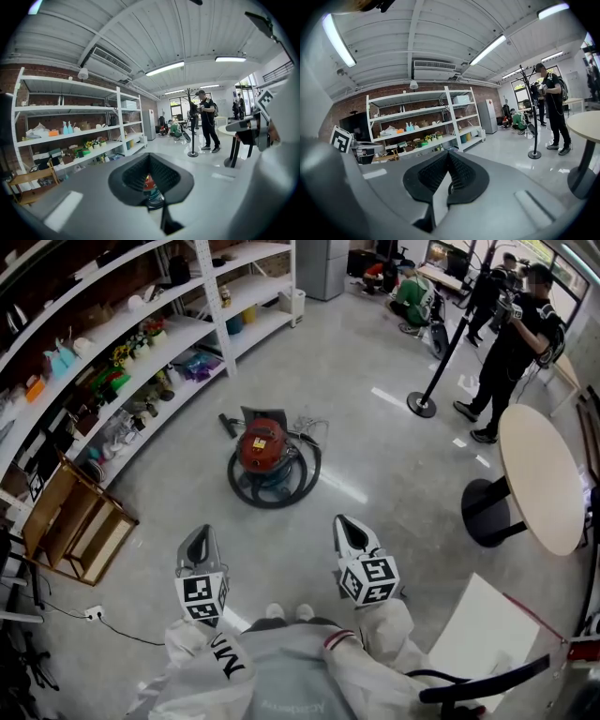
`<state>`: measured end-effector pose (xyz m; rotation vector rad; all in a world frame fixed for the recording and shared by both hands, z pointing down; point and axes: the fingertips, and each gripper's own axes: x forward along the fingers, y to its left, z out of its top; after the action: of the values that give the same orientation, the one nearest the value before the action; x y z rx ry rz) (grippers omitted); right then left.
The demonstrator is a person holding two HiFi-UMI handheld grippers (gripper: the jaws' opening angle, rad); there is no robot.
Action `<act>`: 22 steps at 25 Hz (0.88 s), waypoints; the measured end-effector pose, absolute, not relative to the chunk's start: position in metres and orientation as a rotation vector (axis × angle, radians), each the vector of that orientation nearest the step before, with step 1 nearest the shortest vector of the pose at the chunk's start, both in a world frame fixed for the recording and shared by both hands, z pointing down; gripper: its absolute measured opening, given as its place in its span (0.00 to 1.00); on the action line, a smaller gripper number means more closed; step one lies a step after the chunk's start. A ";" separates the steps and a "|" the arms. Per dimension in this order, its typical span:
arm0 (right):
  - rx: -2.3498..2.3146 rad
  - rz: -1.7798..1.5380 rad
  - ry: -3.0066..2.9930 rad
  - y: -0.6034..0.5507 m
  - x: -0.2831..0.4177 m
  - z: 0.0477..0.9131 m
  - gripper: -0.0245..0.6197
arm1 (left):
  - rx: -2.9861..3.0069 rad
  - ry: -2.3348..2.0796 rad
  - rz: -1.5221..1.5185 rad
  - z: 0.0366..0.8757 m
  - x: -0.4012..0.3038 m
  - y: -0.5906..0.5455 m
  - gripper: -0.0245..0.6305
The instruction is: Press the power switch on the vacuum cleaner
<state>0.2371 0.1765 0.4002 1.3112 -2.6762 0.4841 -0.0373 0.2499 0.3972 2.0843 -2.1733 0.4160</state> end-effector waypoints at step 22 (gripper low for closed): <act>1.293 0.514 -2.692 0.172 0.257 0.409 0.04 | 2.091 -2.205 0.424 0.400 -0.014 0.241 0.04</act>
<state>0.2570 0.1720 0.4094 1.2934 -2.6920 0.5140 -0.0138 0.2406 0.3997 2.0908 -2.2053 0.4242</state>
